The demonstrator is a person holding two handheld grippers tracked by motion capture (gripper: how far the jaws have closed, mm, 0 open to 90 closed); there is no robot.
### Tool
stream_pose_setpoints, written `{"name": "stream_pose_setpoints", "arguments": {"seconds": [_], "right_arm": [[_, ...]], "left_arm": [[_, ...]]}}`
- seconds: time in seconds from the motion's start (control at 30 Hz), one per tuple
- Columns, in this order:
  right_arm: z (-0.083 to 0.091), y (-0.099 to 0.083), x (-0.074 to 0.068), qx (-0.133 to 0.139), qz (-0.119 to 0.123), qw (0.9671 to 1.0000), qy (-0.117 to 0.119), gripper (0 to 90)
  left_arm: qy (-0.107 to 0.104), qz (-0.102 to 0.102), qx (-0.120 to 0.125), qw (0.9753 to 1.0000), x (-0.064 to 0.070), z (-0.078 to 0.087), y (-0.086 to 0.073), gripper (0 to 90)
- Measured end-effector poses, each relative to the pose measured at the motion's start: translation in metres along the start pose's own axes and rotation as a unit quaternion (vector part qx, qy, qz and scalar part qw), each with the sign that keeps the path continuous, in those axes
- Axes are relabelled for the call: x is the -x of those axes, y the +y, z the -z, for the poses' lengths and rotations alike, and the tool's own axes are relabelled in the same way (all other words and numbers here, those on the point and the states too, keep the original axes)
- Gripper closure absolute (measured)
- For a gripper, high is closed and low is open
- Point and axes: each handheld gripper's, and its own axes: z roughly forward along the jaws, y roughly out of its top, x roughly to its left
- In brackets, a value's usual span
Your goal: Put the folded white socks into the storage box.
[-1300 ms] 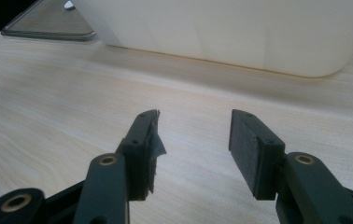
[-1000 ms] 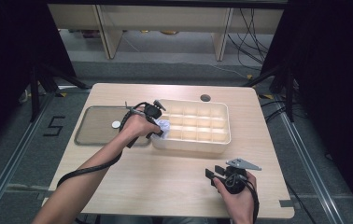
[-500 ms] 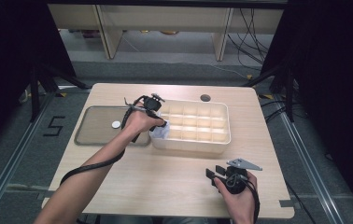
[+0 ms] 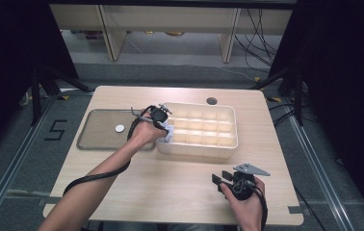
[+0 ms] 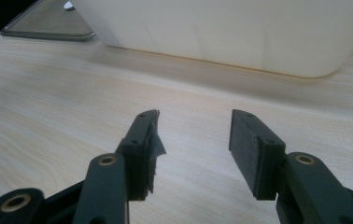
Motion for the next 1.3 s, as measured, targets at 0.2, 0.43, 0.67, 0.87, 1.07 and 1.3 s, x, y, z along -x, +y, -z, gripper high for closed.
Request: {"name": "stream_pose_setpoints", "arguments": {"seconds": [0.2,0.43,0.67,0.87,1.07,1.3], "right_arm": [[0.001,0.0,0.003,0.001,0.014,0.9999,0.002,52.8],[0.001,0.0,0.003,0.0,0.016,0.9999,-0.004,52.8],[0.002,0.0,0.003,0.0,0.015,0.9999,0.0,52.8],[0.003,0.001,0.002,0.0,0.01,0.9999,-0.003,52.7],[0.004,0.001,0.003,0.003,-0.011,0.9999,-0.001,52.4],[0.007,0.003,0.008,0.008,0.012,0.9999,-0.006,52.2]], "left_arm": [[-0.001,-0.001,-0.013,0.9999,0.001,-0.004,-0.001,77.6],[-0.015,0.015,-0.027,0.9994,0.0,-0.009,-0.003,78.0],[-0.021,0.014,-0.032,0.9992,-0.003,-0.01,-0.004,78.0],[-0.03,0.018,-0.02,0.9992,-0.005,-0.005,-0.003,74.5],[-0.044,0.03,0.034,0.998,-0.007,0.014,-0.01,56.3],[-0.043,0.015,0.103,0.9936,-0.008,0.044,-0.024,42.4]]}}
